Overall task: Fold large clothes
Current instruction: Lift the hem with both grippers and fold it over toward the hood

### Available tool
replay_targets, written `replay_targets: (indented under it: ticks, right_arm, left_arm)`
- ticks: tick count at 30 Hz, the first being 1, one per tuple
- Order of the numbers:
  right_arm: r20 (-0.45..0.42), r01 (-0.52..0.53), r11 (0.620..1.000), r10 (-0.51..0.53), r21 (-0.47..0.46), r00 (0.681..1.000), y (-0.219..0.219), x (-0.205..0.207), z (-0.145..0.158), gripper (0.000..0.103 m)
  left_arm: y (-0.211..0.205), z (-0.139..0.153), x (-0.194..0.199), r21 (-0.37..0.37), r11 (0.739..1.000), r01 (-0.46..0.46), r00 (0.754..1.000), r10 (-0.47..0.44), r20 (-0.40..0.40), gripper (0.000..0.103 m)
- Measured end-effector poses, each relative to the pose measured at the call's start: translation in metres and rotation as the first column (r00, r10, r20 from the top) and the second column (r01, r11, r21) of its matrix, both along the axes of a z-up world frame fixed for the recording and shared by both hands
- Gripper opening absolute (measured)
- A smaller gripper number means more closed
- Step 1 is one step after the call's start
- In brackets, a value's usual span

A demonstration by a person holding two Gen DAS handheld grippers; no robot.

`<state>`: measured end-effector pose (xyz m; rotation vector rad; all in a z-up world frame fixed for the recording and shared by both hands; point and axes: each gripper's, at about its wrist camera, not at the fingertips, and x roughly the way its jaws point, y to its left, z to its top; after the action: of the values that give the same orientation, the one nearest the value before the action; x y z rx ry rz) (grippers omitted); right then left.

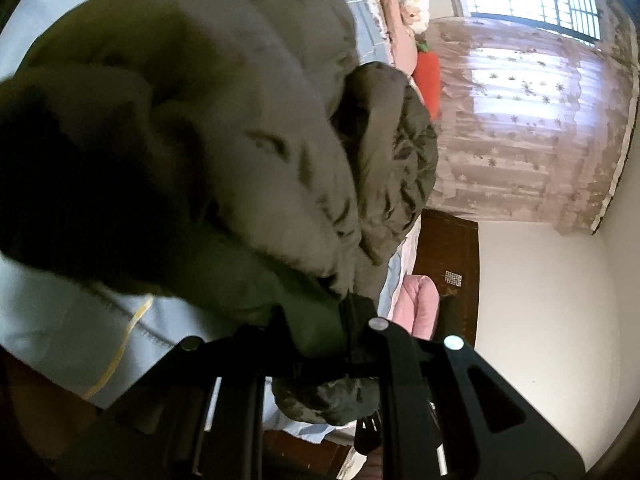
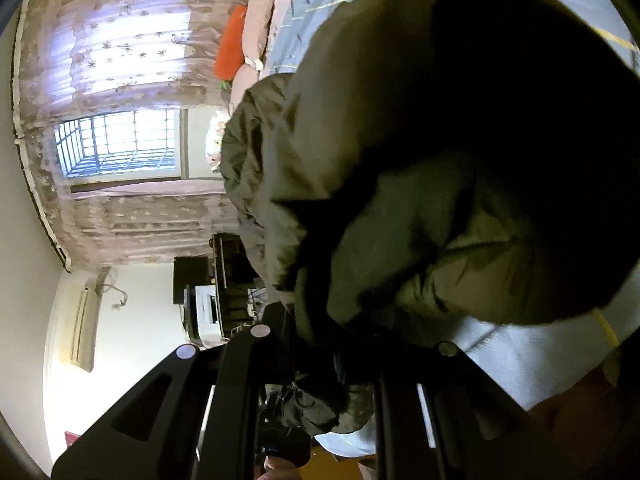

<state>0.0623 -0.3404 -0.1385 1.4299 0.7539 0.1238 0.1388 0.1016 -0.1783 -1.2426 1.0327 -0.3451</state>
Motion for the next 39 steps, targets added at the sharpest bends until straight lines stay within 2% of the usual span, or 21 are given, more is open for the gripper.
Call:
replay_targets:
  ticks: [11, 22, 25, 34, 39]
  right_arm:
    - [0.022, -0.016, 1.0, 0.016, -0.008, 1.0, -0.013, 0.062, 0.027, 0.013]
    - [0.019, -0.047, 0.998, 0.048, -0.039, 0.999, -0.031, 0.163, 0.039, 0.013]
    - [0.022, -0.065, 0.995, 0.067, -0.076, 0.997, -0.035, 0.194, 0.043, 0.013]
    - [0.0, -0.094, 0.98, 0.096, -0.176, 0.995, -0.042, 0.295, 0.034, 0.013]
    - [-0.028, -0.137, 0.956, 0.134, -0.26, 0.991, -0.042, 0.333, 0.027, 0.013]
  left_arm:
    - [-0.002, 0.023, 0.045, 0.037, 0.999, 0.007, 0.999, -0.009, 0.051, 0.013]
    - [-0.025, 0.053, 0.161, 0.128, 0.99, 0.056, 0.995, -0.066, 0.07, 0.013]
    - [-0.033, 0.057, 0.2, 0.15, 0.986, 0.074, 0.994, -0.085, 0.07, 0.013]
    - [-0.041, 0.047, 0.296, 0.205, 0.973, 0.105, 0.992, -0.116, 0.045, 0.013]
    - [-0.053, 0.042, 0.342, 0.286, 0.945, 0.155, 0.984, -0.172, 0.036, 0.017]
